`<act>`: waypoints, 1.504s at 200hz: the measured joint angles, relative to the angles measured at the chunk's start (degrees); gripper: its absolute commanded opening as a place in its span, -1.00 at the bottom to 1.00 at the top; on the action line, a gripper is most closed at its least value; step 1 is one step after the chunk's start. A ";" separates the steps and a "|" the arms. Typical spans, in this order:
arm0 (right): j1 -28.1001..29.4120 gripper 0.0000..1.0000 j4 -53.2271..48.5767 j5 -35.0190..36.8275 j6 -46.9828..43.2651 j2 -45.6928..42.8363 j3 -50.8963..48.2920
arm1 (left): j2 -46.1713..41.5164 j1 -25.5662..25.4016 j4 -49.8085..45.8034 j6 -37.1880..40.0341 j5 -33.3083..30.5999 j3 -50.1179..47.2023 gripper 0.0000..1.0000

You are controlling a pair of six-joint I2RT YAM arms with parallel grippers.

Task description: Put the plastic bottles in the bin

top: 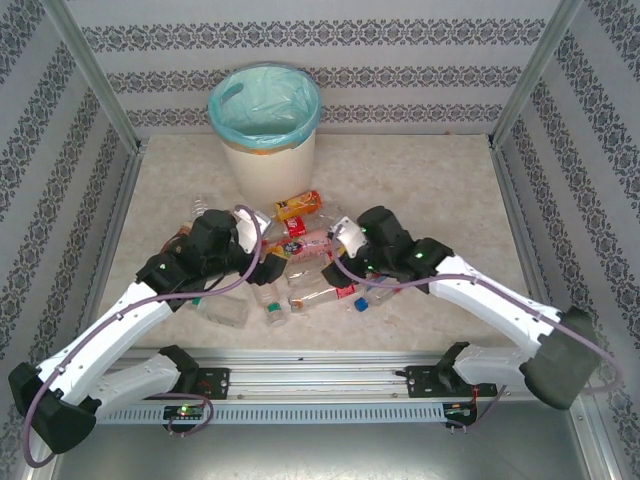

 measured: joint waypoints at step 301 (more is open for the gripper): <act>15.76 0.52 -15.91 14.56 20.98 50.84 46.25 | -37.77 0.00 -11.26 -22.97 -18.29 -15.21 0.81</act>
